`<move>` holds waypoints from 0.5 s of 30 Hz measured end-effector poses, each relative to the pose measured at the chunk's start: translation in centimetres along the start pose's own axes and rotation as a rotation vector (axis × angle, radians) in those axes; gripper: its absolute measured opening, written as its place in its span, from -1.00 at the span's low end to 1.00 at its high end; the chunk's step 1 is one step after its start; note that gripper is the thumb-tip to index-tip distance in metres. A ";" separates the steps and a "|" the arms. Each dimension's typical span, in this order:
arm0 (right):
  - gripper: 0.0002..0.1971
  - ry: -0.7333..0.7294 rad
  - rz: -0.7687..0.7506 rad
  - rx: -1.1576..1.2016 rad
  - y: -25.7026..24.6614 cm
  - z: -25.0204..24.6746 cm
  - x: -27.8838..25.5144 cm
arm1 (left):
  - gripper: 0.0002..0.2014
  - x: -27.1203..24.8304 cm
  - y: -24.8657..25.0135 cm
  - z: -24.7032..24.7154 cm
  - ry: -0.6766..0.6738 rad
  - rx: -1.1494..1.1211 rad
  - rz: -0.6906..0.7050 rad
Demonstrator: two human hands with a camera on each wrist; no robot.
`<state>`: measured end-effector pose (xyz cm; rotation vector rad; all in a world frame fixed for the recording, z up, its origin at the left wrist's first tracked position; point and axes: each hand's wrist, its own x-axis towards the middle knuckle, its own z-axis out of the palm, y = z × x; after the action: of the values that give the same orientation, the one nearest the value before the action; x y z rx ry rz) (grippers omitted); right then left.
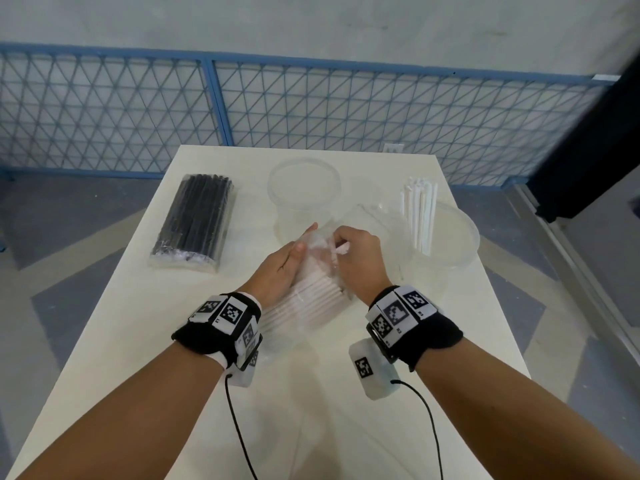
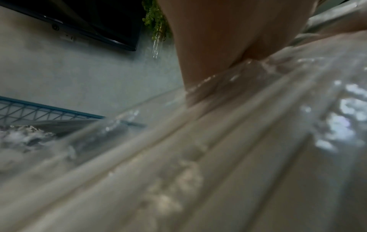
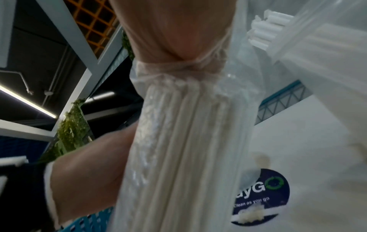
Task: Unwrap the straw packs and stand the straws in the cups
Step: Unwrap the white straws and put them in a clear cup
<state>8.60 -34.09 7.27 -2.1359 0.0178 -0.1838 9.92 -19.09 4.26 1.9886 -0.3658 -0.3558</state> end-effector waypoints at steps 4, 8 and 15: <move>-0.88 0.027 -0.066 0.040 0.1 -1.5 0.8 | -0.49 -0.4 0.0 -0.7 0.024 0.016 -0.058; -0.72 -0.191 0.013 -0.056 0.2 -1.4 0.7 | -0.55 -0.3 0.5 -0.1 0.093 0.028 0.008; -0.88 0.037 0.017 -0.026 -0.6 -1.4 -0.9 | -0.50 -0.3 0.7 0.1 0.055 0.068 -0.012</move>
<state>7.50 -34.85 8.42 -2.1570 0.0607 -0.2142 9.56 -19.39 4.85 2.0633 -0.3353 -0.2988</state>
